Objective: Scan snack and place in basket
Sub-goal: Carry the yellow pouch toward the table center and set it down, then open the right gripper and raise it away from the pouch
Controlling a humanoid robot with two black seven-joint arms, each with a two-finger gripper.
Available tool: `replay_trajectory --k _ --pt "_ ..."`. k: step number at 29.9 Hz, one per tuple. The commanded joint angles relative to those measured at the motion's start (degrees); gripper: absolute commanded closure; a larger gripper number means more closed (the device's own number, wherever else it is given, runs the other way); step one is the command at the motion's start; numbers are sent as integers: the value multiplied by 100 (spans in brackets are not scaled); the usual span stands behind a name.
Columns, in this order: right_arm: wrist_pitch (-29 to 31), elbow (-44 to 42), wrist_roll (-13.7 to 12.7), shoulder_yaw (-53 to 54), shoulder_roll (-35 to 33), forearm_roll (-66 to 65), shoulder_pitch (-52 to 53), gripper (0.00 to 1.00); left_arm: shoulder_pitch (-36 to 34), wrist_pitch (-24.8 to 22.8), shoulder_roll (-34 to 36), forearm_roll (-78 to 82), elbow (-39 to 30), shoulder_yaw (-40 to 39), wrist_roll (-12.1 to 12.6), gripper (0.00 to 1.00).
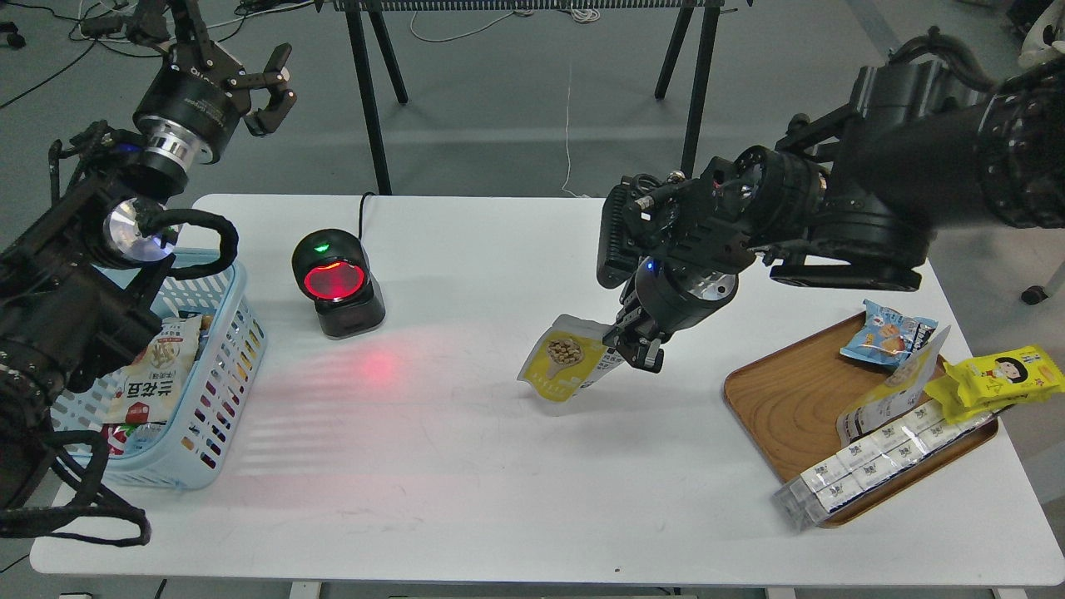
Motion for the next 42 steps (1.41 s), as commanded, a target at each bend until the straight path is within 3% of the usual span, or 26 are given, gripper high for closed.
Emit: replay_trajectory --k 1,14,20,25,28,35,42 --pt "0 -7 0 -1 0 3 -13 97 -9 0 19 0 0 1 0 0" --pt "0 -7 0 -18 0 3 -40 94 0 0 27 0 0 -7 0 0" --pt "-18 90 0 61 0 20 346 63 -26 -5 19 0 0 -7 26 0" --pt "-18 309 0 385 0 20 786 52 -70 -5 19 0 -35 1 53 0" --pt "-9 354 0 658 0 20 830 51 -88 -5 54 0 -53 1 62 0" --pt "-9 292 0 1238 -1185 161 716 45 -175 -5 282 18 -53 10 70 0" --pt "-18 222 0 1300 -1679 152 462 44 -500 -5 274 18 -44 642 62 1"
